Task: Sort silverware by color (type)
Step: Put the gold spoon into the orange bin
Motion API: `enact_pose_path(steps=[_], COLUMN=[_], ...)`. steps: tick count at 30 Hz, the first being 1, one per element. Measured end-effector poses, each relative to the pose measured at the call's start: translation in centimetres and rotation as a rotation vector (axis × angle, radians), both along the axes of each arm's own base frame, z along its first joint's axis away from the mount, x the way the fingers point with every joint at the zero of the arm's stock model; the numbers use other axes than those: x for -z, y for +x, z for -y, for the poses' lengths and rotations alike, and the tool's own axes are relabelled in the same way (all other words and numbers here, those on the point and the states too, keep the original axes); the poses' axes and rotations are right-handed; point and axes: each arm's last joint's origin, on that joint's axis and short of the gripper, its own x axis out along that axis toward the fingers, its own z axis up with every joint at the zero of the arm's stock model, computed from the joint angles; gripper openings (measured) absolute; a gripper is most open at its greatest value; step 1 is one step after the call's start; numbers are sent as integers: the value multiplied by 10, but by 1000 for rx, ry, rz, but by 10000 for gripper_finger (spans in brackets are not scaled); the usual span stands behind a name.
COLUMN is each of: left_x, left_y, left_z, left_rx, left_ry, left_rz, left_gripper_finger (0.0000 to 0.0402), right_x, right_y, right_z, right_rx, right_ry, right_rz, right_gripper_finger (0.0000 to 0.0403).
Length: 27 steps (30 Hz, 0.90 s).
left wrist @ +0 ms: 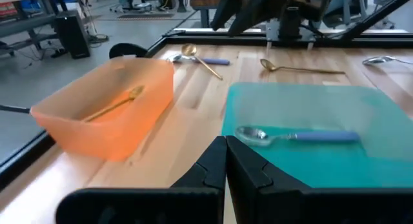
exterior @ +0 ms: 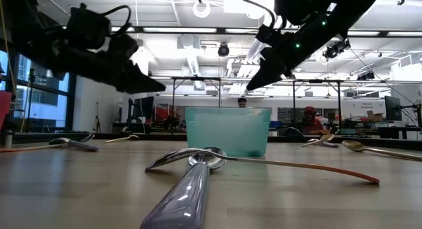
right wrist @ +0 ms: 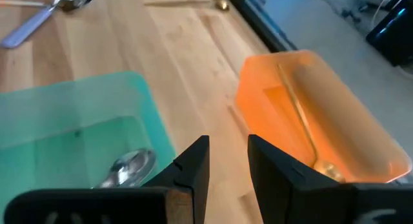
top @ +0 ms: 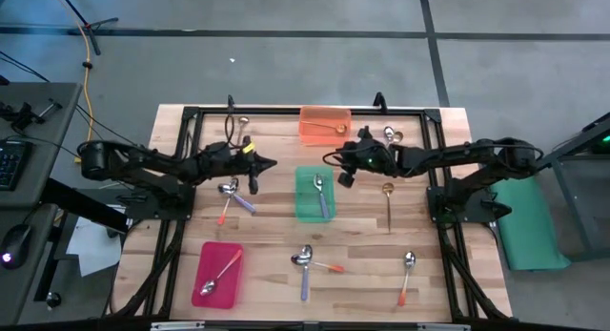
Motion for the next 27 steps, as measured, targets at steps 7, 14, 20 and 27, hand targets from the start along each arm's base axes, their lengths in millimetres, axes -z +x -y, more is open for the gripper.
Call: enact_pose_path(steps=[7, 14, 20, 27], left_x=[11, 13, 12, 11], left_y=[-15, -17, -17, -18], left_z=[5, 5, 3, -3], left_rx=[-13, -43, -97, -173], left_ry=[-43, -54, -44, -33], left_rz=[21, 20, 22, 33], left_gripper_finger=[0, 0, 0, 0], right_x=[-11, -18, -20, -19], right_y=[4, -1, -22, -50], right_z=[0, 12, 44, 74], right_rx=[33, 85, 196, 158], right_ry=[54, 84, 143, 163], right_rz=[-21, -128, -325, -549], right_gripper_finger=[90, 89, 89, 89])
